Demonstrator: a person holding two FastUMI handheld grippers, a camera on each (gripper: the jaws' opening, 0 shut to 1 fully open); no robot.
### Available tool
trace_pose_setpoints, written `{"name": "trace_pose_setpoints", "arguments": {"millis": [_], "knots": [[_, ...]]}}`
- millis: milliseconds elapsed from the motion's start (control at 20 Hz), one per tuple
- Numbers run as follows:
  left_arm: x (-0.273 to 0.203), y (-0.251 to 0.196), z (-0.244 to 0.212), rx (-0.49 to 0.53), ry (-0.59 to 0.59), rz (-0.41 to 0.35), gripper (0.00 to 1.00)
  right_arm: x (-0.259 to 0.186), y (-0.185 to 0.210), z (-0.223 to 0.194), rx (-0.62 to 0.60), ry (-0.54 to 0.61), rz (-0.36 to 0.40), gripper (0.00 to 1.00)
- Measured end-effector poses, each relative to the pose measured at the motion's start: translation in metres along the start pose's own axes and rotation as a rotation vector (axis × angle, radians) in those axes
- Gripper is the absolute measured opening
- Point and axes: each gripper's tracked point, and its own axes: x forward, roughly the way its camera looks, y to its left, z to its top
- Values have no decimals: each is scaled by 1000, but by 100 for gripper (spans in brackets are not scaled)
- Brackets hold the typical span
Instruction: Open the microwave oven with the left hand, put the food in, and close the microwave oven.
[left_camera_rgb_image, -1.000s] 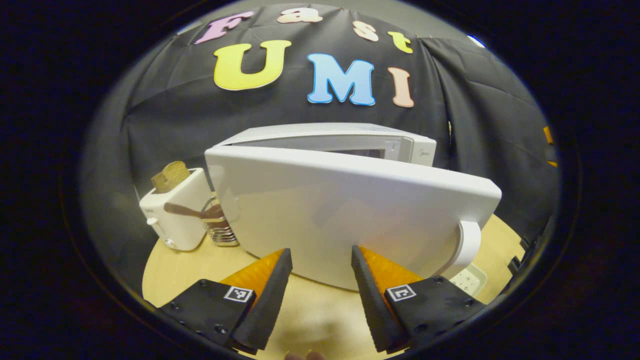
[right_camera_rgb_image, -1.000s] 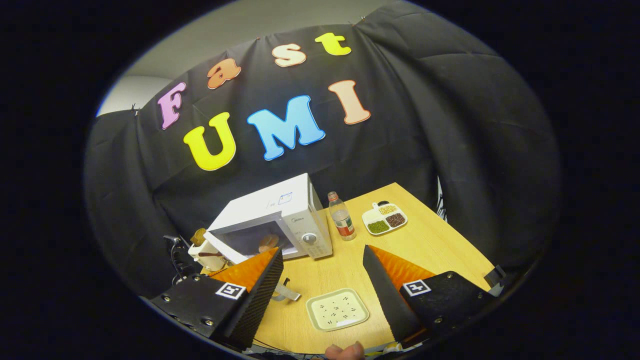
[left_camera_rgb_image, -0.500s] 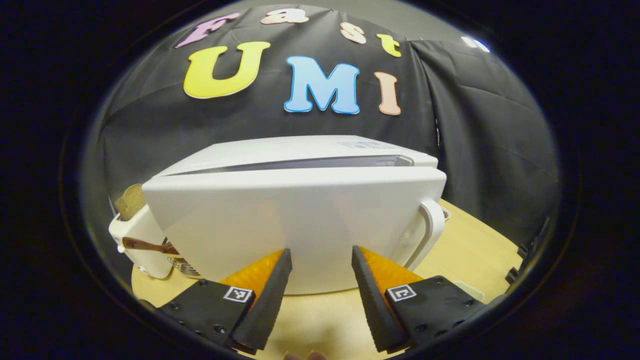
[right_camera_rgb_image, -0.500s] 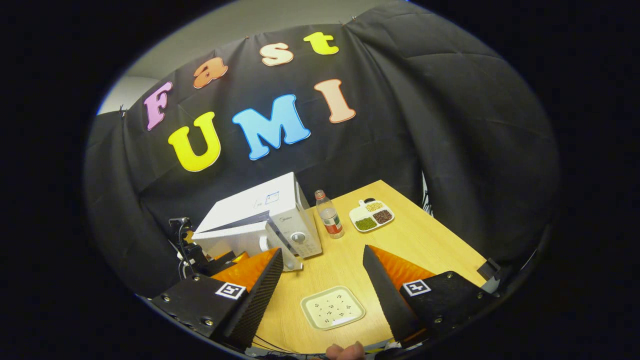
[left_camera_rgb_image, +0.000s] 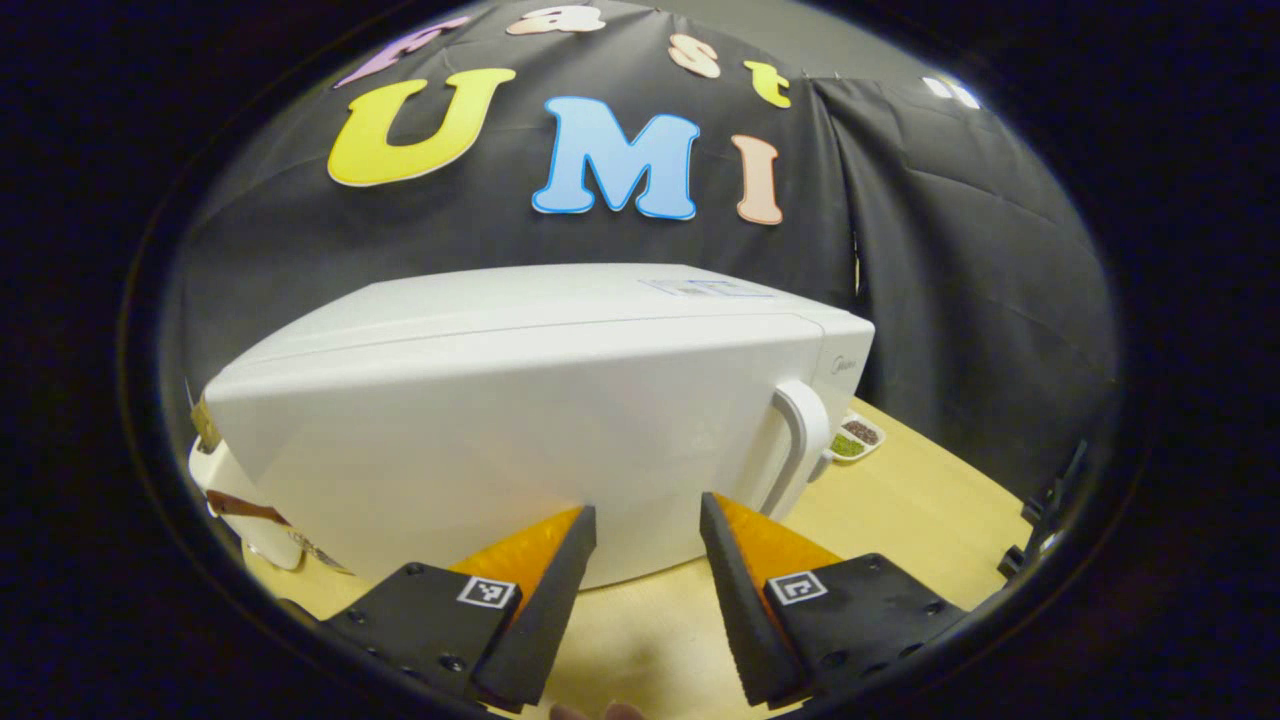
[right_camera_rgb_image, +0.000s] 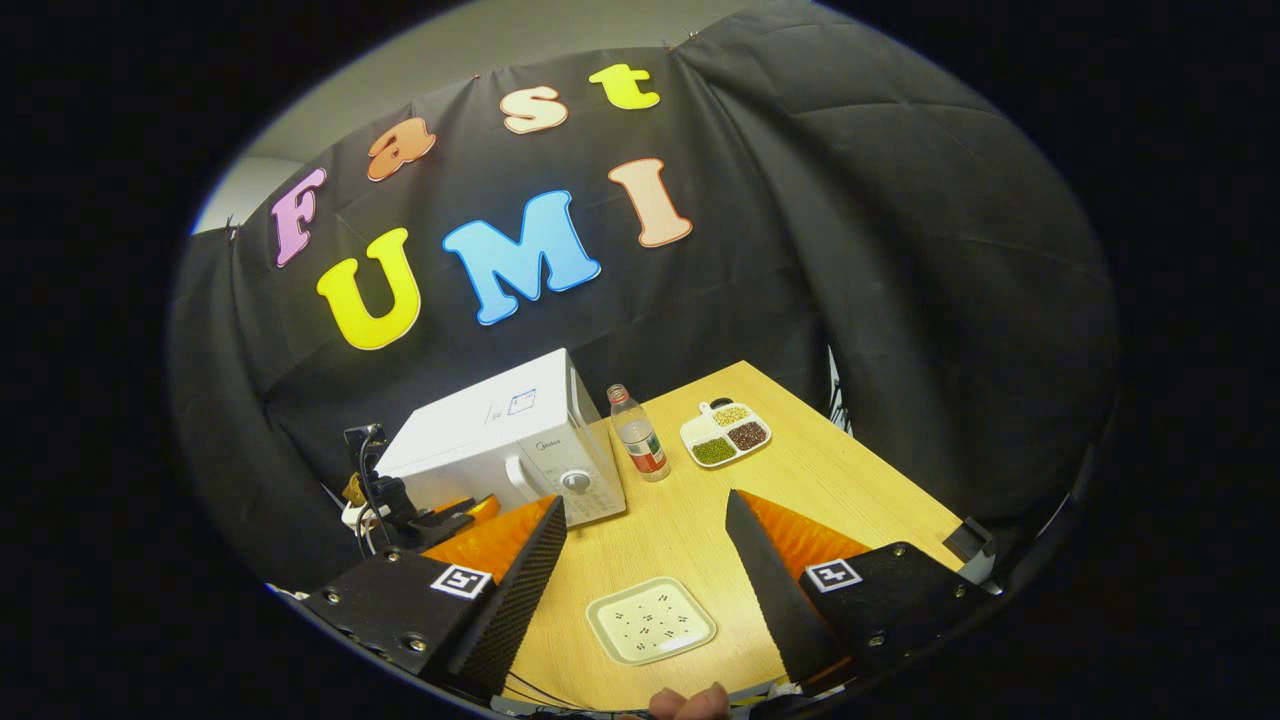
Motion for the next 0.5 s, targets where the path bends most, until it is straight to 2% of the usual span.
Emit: {"name": "trace_pose_setpoints", "arguments": {"millis": [100, 150, 200, 250, 350, 500], "knots": [[3, -9, 2, 2, 16, -13, 69, -5, 1, 2, -13, -6, 5, 98], [-3, -10, 6, 23, 12, 15, 72, -6, 2, 3, -21, -12, 10, 98], [-11, -18, 10, 41, -8, 34, 70, -7, 4, 5, -33, -13, 19, 98], [-20, -30, 12, 53, -8, 17, 82, -8, 4, 8, -44, -17, 23, 98], [-49, -50, 6, 41, 0, -1, 82, -10, 1, 22, -67, -42, 35, 98], [-115, -69, 25, 4, -45, 8, 82, -16, 0, 50, -112, -91, 56, 98]]}}
